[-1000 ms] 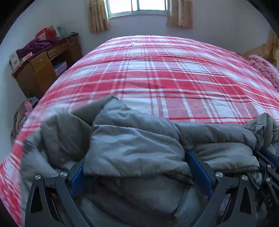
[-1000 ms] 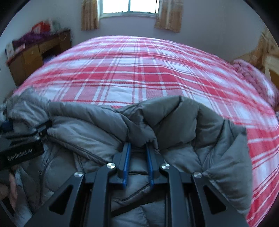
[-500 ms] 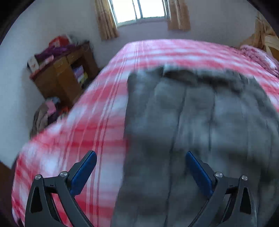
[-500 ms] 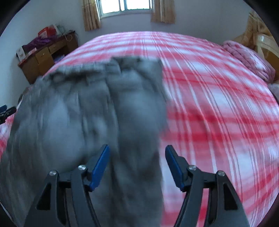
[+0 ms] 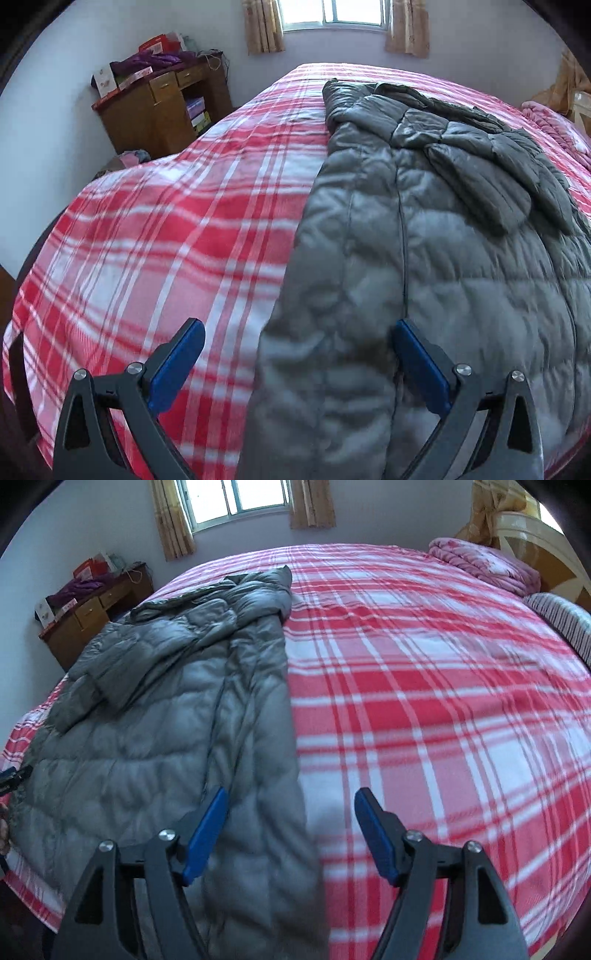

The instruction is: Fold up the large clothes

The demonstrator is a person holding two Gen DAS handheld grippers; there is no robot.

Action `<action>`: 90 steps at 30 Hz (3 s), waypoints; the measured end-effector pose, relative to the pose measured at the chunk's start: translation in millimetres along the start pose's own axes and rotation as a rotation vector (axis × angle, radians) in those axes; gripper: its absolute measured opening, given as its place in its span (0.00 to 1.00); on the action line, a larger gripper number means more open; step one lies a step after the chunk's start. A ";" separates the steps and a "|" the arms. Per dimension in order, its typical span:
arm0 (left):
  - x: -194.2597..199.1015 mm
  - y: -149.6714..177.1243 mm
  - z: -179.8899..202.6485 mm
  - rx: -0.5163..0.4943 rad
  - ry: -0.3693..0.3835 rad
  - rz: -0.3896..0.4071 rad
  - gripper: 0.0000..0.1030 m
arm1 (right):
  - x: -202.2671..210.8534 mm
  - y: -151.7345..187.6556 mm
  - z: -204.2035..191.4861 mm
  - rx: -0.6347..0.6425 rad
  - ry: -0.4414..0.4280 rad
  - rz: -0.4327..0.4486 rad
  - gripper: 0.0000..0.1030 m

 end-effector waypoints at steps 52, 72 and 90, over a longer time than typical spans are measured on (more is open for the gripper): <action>-70.7 -218.2 32.0 0.079 0.297 0.058 0.18 | -42.8 -195.3 2.1 -0.181 -0.073 0.216 0.08; -20.0 -235.6 -33.2 0.288 -0.157 0.260 0.82 | -91.1 -217.0 21.5 -0.216 0.088 0.194 0.68; -82.5 -222.4 148.9 -0.044 -0.254 0.232 0.93 | -104.5 -213.0 -133.9 0.111 0.024 0.237 0.81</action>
Point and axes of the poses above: each gripper's, at about its wrist camera, not at the fingertips, and x roughly against the way its jaws point, z to its right, y to its underside, the point moved 2 cm from there along -x, roughly the way its jaws point, and after that the axes turned 2 degrees about x, right-handed, at the moved point
